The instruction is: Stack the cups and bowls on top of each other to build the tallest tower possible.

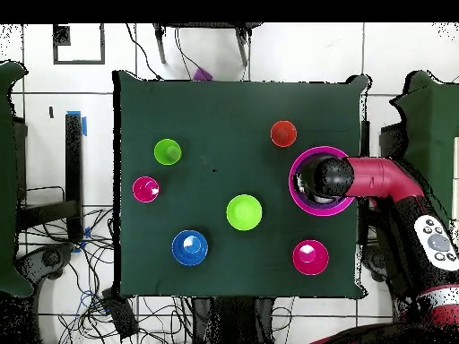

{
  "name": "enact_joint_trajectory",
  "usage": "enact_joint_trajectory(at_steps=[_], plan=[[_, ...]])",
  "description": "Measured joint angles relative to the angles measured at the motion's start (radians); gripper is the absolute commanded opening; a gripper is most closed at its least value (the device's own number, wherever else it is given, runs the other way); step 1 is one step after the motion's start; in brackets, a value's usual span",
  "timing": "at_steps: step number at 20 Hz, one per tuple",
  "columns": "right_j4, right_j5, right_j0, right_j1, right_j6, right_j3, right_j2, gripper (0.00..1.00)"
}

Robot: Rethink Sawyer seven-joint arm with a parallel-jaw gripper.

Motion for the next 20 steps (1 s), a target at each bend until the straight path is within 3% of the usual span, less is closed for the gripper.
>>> enact_joint_trajectory(at_steps=[20], plan=[[-0.043, 0.0, 0.002, 0.02, 0.0, -0.023, 0.022, 0.0]])
